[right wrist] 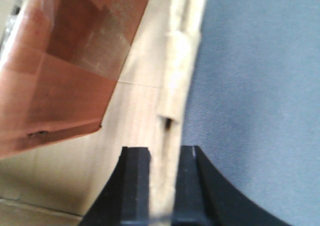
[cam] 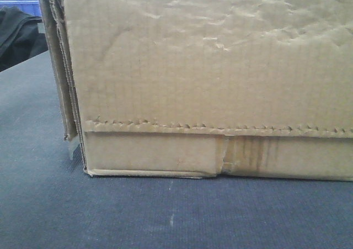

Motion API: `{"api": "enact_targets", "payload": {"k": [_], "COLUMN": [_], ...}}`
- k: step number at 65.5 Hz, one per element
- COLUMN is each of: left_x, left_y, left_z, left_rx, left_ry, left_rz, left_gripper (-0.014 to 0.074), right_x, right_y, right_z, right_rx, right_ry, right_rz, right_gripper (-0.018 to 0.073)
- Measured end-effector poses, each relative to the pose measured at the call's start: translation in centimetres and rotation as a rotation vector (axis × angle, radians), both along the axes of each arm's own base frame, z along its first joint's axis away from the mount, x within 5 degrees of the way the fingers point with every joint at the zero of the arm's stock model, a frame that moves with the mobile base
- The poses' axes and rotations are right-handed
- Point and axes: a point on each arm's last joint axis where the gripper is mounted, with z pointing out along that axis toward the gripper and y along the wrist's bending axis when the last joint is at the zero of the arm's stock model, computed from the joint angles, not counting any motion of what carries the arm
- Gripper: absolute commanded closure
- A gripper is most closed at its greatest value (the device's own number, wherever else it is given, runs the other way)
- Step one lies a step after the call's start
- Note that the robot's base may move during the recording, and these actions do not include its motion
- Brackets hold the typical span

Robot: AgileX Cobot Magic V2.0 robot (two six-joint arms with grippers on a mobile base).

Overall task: Stack two boxes on right shelf middle
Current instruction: 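Lift the box stack off the table with both grippers, then turn the base away from the table holding the boxes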

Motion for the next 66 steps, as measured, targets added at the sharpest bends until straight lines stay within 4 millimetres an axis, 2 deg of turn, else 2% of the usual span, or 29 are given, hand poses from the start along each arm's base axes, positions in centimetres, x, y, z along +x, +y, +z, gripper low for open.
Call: {"api": "enact_targets", "payload": {"k": [14,25,45,55,63,66], "left_x": [-0.1,-1.5,-5.0,-7.4,-9.5,-10.1], "left_y": [0.1,0.9,3.2,4.5,5.6,5.8], "left_z": [0.3,2.4,10.7,15.8,19.4,20.2], "left_rx": [-0.002,-0.005,-0.037,-0.081,-0.132,-0.146], "left_ry": [-0.010,-0.064,-0.294,-0.444,-0.564,-0.592], "left_rz": [0.002,0.003,0.036,0.053,0.064,0.065], "left_gripper": [0.0708,0.0708,0.0708,0.0708,0.0708,0.0708], "right_x": [-0.3,-1.1,-3.2,-5.1,-6.9,-7.4], "right_y": [0.0,-0.1,1.1,1.8,1.7,1.6], "right_z": [0.4,3.1,11.0,15.8,19.2,20.0], "right_rx": [0.001,0.009,0.052,0.063,0.081,0.086], "right_ry": [-0.011,-0.084,-0.308,-0.472,-0.595,-0.624], "right_rz": [0.001,0.007,0.063,0.102,0.110,0.112], "right_gripper": [0.0720,0.0720,0.0720,0.0720,0.0720,0.0720]}}
